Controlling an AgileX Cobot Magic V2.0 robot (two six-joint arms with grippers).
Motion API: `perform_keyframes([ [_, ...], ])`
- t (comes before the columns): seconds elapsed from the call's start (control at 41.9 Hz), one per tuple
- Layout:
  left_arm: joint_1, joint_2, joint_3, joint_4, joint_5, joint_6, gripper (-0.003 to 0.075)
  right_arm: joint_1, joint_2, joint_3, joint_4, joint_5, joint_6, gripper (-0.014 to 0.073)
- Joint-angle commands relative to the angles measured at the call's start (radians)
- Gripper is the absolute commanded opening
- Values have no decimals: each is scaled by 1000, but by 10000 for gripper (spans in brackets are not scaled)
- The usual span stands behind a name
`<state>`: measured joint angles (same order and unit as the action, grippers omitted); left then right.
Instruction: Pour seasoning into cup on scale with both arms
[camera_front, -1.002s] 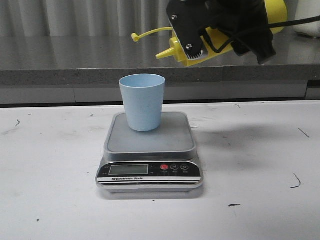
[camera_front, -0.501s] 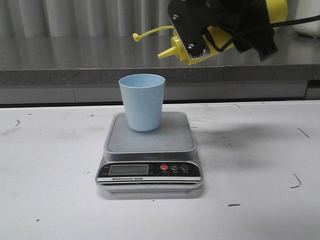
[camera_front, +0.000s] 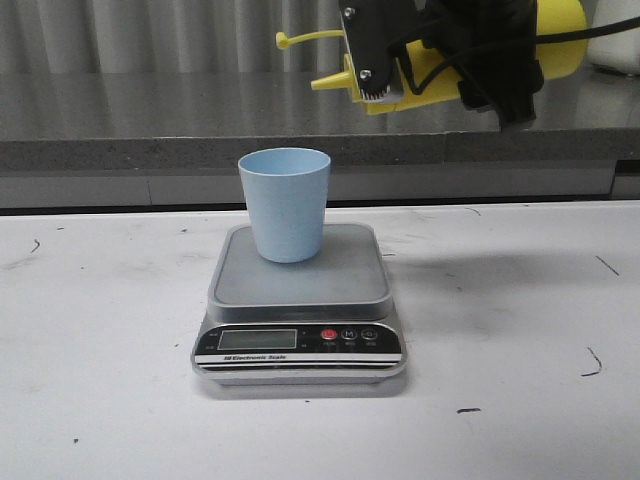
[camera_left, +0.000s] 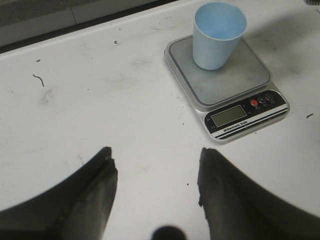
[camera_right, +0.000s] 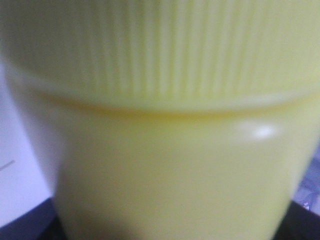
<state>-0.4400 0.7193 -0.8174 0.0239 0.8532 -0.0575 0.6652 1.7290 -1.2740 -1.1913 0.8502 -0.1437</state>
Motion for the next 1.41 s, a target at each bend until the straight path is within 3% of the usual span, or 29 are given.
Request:
perform_keyframes([
  [0.0,3,-4,-25,-8,-64,-11,369,-2,-51,-30,-25,24,157,349],
  [0.262,3,-4,-25,-8,-64,-11,369,-82,-73,-25,138,-14,487,349],
  [0.453,3,-4,-25,-8,-64,-11,369,-188,-172,53,328,-200,528,349],
  [0.668,3,-4,-25,-8,-64,-11,369,-316,-313,233,435,-445,569,349],
  [0.811,3,-4,-25,-8,-64,-11,369,-420,-406,381,444,-705,659,349],
  [1.049,3,-4,-25,-8,-64,-11,369,-565,-431,596,449,-1128,668,349],
  [1.216,3,-4,-25,-8,-64,-11,369,-681,-408,709,498,-1450,617,349],
  [1.383,3,-4,-25,-8,-64,-11,369,-721,-307,721,590,-1597,539,349],
])
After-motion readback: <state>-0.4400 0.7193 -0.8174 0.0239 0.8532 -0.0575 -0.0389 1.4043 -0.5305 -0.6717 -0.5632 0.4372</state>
